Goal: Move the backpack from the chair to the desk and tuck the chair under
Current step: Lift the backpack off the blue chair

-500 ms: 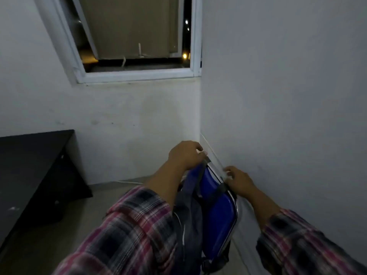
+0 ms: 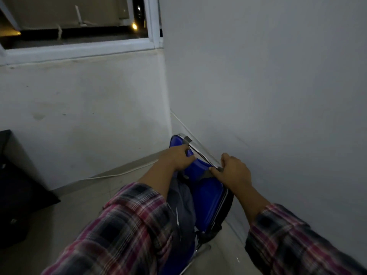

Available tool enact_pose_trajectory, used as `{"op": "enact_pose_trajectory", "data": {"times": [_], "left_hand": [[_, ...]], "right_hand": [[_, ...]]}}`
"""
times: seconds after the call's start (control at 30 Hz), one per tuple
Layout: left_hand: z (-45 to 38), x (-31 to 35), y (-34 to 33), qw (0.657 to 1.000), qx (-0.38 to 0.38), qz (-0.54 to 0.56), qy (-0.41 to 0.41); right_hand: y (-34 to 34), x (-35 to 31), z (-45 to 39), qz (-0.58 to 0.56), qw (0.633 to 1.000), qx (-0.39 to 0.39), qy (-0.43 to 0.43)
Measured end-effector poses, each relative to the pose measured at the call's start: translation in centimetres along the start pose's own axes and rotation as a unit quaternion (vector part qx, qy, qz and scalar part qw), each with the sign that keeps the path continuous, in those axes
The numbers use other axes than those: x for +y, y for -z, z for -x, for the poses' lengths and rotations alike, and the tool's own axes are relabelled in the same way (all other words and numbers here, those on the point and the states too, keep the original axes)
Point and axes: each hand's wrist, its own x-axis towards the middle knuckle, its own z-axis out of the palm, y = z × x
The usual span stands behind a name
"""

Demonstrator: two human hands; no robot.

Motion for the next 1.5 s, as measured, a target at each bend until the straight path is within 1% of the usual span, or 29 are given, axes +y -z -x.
{"op": "enact_pose_trajectory", "data": {"times": [0.07, 0.13, 0.2, 0.3, 0.4, 0.5, 0.57, 0.63, 0.7, 0.77, 0.93, 1.0, 1.07, 1.17, 1.23, 1.37, 1.5], "left_hand": [[0.7, -0.6, 0.0, 1.000, -0.001, 0.005, -0.005], [1.6, -1.2, 0.1, 1.000, -0.005, 0.006, -0.008], [2.4, -1.8, 0.4, 1.000, -0.012, 0.003, -0.009], [3.2, -2.8, 0.9, 1.000, -0.011, -0.006, -0.011], [3.2, -3.7, 1.7, 1.000, -0.003, -0.020, -0.004], [2.5, -4.3, 2.3, 1.000, 0.002, -0.023, 0.007], [1.8, -4.8, 2.5, 1.000, 0.003, -0.016, 0.015], [0.8, -5.3, 2.7, 1.000, 0.004, -0.015, 0.022], [-0.3, -6.0, 2.8, 0.999, 0.000, -0.016, 0.031], [-1.5, -6.9, 2.8, 0.999, -0.005, -0.012, 0.046], [-4.0, -9.0, 2.8, 0.996, -0.014, 0.012, 0.086], [-4.7, -10.0, 2.7, 0.995, -0.009, 0.012, 0.103], [-5.0, -11.1, 2.6, 0.992, -0.006, 0.020, 0.125], [-5.1, -12.9, 2.3, 0.987, -0.014, 0.024, 0.161], [-4.9, -14.0, 2.0, 0.984, -0.025, 0.011, 0.179], [-4.3, -14.8, 1.3, 0.981, -0.039, -0.016, 0.190], [-3.5, -14.7, 0.2, 0.982, -0.048, -0.023, 0.182]], "right_hand": [[-0.3, -0.7, 1.4, -0.004, 1.000, 0.010, -0.004], [-0.6, -1.7, 2.5, -0.059, 0.998, -0.010, 0.003], [-0.8, -2.7, 3.4, -0.090, 0.995, -0.030, 0.016], [-0.8, -4.0, 3.7, -0.098, 0.995, -0.019, 0.029], [-0.7, -5.0, 2.9, -0.098, 0.994, 0.009, 0.043], [-0.7, -6.1, 0.8, -0.066, 0.996, 0.019, 0.057], [-1.1, -6.7, -1.1, -0.018, 0.999, -0.008, 0.046], [-1.9, -7.4, -3.0, 0.009, 0.998, -0.055, 0.026], [-2.8, -8.0, -4.8, 0.000, 0.995, -0.095, 0.015], [-3.7, -8.6, -6.5, -0.013, 0.993, -0.114, 0.020], [-5.7, -10.0, -11.0, -0.018, 0.988, -0.139, 0.070], [-6.6, -11.0, -12.7, 0.015, 0.985, -0.142, 0.095], [-7.7, -12.1, -14.1, 0.078, 0.978, -0.141, 0.136], [-9.7, -14.2, -14.8, 0.202, 0.938, -0.154, 0.234], [-11.2, -15.3, -14.2, 0.230, 0.918, -0.163, 0.281], [-12.9, -14.4, -11.8, 0.173, 0.926, -0.178, 0.283], [-13.4, -11.4, -8.6, 0.207, 0.914, -0.182, 0.296]]}}
